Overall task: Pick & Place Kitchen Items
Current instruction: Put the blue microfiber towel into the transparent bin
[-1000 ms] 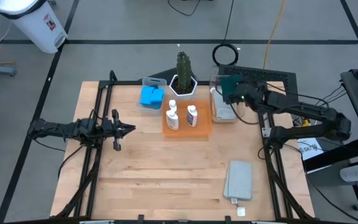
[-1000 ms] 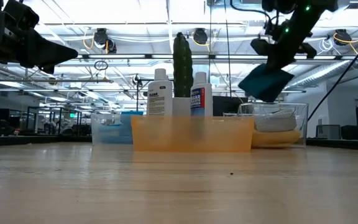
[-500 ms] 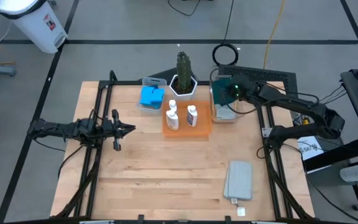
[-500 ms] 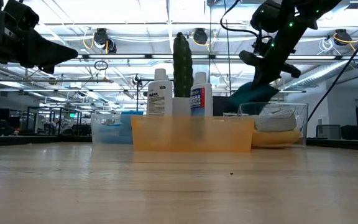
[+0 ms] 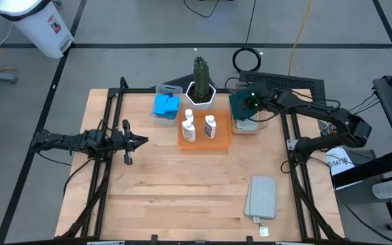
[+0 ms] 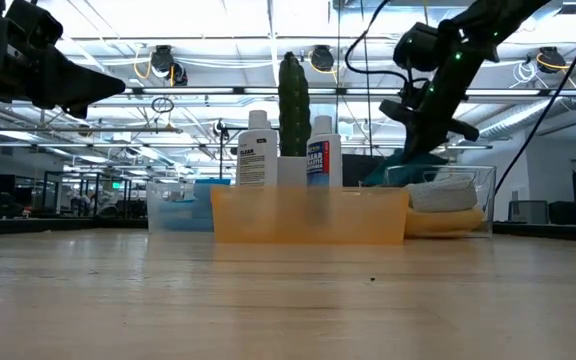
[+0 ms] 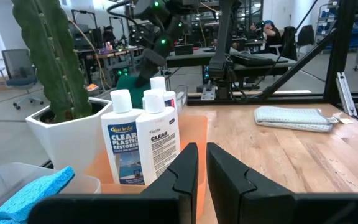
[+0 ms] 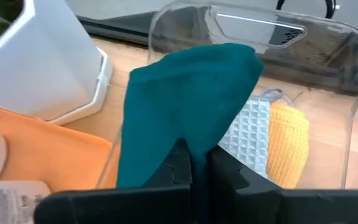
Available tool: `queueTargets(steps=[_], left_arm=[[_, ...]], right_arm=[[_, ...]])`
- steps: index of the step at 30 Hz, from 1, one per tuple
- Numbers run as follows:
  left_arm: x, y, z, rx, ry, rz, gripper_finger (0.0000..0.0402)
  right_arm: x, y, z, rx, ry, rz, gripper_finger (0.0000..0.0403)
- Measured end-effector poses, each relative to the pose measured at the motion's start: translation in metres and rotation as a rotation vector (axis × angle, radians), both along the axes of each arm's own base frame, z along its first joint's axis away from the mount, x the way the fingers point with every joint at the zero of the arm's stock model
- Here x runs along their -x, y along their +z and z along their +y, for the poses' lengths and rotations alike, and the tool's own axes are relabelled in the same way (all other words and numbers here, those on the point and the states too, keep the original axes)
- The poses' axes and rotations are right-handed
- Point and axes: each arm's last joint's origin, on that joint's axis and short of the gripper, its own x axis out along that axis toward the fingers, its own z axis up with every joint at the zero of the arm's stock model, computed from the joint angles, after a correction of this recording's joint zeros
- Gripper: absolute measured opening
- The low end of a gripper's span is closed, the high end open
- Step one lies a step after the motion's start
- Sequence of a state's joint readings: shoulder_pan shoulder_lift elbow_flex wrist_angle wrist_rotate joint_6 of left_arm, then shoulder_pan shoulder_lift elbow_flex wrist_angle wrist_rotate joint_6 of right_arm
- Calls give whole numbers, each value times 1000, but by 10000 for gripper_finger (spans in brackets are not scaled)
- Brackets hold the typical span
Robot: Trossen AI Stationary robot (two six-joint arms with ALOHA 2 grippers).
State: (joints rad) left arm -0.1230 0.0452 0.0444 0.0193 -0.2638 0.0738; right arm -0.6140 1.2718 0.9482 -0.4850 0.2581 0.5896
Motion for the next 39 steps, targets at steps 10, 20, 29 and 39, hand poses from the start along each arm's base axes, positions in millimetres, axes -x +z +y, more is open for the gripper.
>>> queueTargets(steps=[10, 20, 29, 39], left_arm=[[0, 0, 0, 0, 0, 0, 37], [0, 0, 0, 0, 0, 0, 37], [0, 0, 0, 0, 0, 0, 37], [0, 0, 0, 0, 0, 0, 37]], right_arm=[[-10, -24, -8, -51, 17, 101, 2], [-12, -45, -12, -35, 11, 283, 2], [-15, -43, -7, -22, 53, 293, 63], [-5, -15, 1, 62, 85, 228, 174]])
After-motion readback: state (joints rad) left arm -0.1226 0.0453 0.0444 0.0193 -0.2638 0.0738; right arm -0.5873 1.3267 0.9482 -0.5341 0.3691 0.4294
